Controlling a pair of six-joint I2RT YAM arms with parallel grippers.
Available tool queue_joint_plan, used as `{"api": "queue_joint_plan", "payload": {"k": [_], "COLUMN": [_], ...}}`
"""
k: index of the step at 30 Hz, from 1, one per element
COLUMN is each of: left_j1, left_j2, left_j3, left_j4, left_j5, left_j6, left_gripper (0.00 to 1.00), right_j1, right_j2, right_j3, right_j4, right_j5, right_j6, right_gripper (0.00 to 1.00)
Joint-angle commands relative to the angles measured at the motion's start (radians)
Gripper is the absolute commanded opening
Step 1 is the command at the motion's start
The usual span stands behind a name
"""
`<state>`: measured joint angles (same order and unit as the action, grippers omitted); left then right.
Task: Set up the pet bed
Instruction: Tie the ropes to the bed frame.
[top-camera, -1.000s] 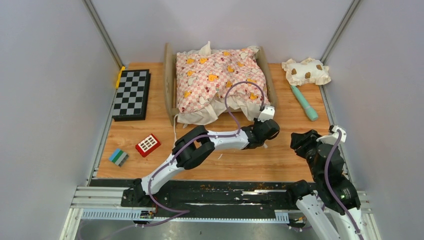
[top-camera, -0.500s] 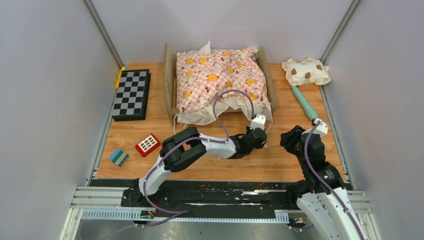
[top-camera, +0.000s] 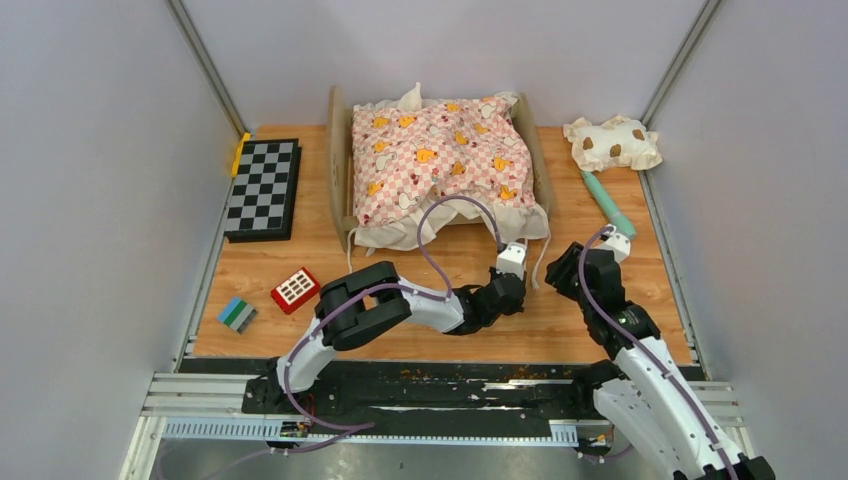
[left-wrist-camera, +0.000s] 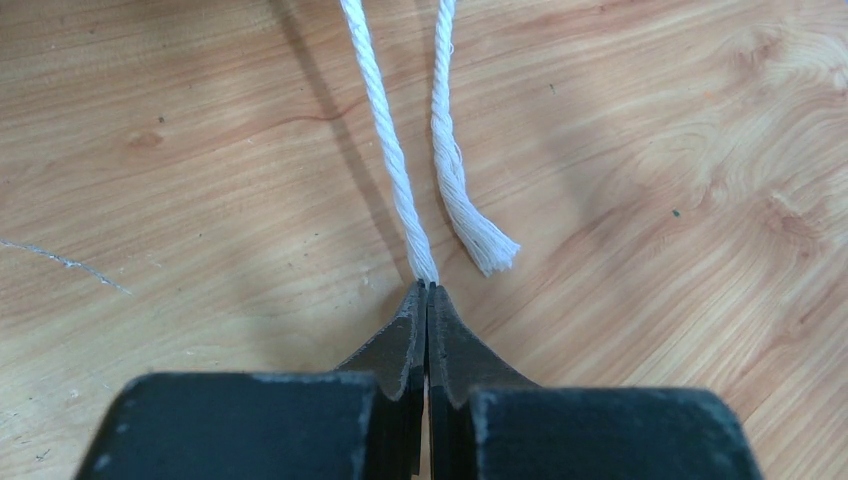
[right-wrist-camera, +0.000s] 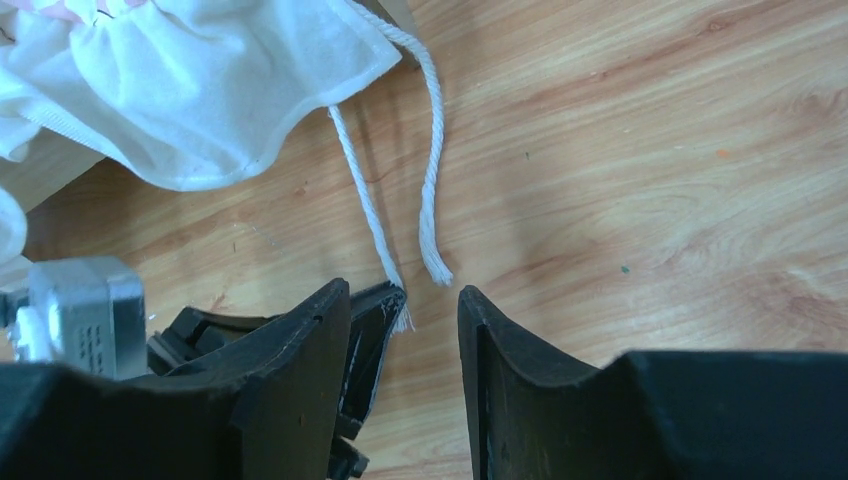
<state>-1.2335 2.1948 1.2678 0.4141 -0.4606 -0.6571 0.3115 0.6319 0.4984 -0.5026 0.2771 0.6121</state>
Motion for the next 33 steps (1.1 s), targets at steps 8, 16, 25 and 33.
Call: {"api": "queue_joint_plan", "payload": {"k": [8,16,25,33], "left_j1": [-0.029,-0.019,0.004,0.008], "left_j2": [0.068,0.059,0.063,0.07], "left_j3": [-0.063,-0.091,-0.08,-0.076], "left_j4": [-0.29,-0.274,-0.269,-0.263], "left_j5": [0.056,0.054,0.085,0.101], "left_j6": [-0.012,-0.03,-0.026,-0.027], "left_gripper": [0.0,0.0,0.0,0.0], "right_j1": [-0.091,-0.139,-0.149,-0.149], "right_j2": [0.335,0.564,0.749,0.892], "right_j3": [0.011,0.036,0.127,0.216], "right_j4": [0.297,0.435,0.533,0.477], "right_j5": [-0.095,-0.118,-0.124,-0.116], "right_j6": [0.005,0.003,-0.04,-0.049], "right_gripper": [0.44,0.44,0.45,0.34]}}
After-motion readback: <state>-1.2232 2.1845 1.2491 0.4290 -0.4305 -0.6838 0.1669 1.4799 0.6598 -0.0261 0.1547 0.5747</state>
